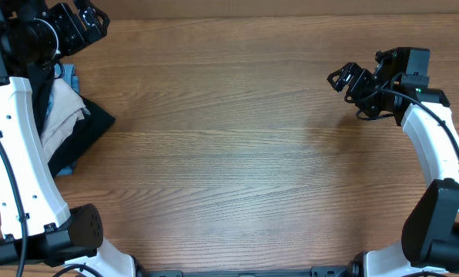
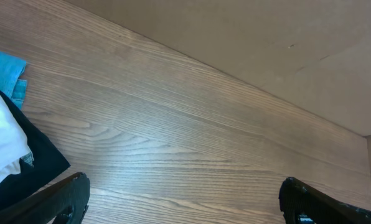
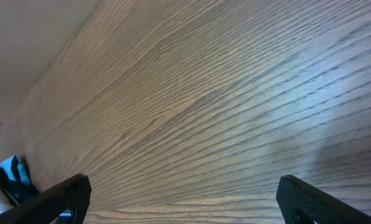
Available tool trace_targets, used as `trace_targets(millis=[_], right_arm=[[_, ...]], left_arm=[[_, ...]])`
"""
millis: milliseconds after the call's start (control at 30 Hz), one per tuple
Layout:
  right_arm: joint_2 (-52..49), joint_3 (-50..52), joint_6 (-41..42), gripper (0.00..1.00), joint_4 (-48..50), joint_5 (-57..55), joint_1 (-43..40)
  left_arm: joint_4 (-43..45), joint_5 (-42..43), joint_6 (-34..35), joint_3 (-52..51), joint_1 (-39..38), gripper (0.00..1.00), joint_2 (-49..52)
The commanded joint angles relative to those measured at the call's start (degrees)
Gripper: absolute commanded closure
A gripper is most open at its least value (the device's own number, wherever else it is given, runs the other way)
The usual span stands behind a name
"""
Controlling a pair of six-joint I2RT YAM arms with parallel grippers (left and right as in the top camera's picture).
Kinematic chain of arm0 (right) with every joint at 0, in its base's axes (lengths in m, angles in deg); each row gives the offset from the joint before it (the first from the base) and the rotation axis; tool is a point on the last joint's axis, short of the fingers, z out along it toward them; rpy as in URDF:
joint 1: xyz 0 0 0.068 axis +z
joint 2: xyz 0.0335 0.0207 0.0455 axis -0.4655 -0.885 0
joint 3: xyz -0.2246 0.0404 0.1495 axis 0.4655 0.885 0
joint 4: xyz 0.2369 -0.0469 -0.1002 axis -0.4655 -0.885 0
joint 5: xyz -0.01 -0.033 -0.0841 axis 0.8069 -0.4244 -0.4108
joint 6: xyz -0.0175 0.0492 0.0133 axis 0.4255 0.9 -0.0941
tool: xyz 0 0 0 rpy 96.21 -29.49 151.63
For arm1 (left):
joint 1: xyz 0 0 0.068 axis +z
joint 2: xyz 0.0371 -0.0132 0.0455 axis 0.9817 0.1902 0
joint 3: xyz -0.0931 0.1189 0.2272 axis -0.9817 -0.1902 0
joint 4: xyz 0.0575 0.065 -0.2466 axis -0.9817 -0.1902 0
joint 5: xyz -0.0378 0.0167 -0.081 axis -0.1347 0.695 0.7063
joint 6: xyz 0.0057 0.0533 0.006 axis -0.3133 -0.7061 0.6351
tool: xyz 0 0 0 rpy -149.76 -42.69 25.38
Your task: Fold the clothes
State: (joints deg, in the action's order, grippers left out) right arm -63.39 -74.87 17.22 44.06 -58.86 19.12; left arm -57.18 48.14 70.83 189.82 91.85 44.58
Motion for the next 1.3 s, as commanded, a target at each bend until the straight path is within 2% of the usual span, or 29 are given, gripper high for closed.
trace_targets(millis=[0, 333, 533, 633, 767, 933, 1133, 1267], right_arm=[[3.54, -0.24, 0.0, 0.0, 0.11, -0.35, -0.15], [29.0, -0.24, -0.04, 0.0, -0.55, -0.39, 0.52], [45.46, -0.24, -0.04, 0.0, -1.09, -12.15, 6.88], [54.82, -0.17, -0.04, 0.0, -5.01, -16.39, 10.32], [65.68, -0.17, -0.02, 0.0, -10.38, -16.63, 12.79], [74.69, 0.22, -0.02, 0.0, -14.75, -16.61, 13.18], [84.76, 9.94, -0.02, 0.0, -14.49, -16.83, 13.16], [90.82, 21.14, -0.02, 0.0, -8.37, -16.87, 13.16]], left_arm=[[0.0, 0.15, -0.07, -0.07, 0.0, 0.0, 0.68], [0.0, 0.15, -0.07, -0.07, -0.04, 0.0, 0.68], [0.0, 0.15, -0.07, -0.07, -0.04, 0.0, 0.68], [0.0, 0.15, -0.07, -0.07, -0.04, 0.0, 0.68], [0.0, 0.15, -0.07, -0.07, -0.04, 0.0, 0.68], [0.0, 0.15, -0.07, -0.07, -0.04, 0.0, 0.68], [0.0, 0.15, -0.07, -0.07, -0.04, 0.0, 0.68], [0.0, 0.15, -0.07, -0.07, -0.04, 0.0, 0.68]])
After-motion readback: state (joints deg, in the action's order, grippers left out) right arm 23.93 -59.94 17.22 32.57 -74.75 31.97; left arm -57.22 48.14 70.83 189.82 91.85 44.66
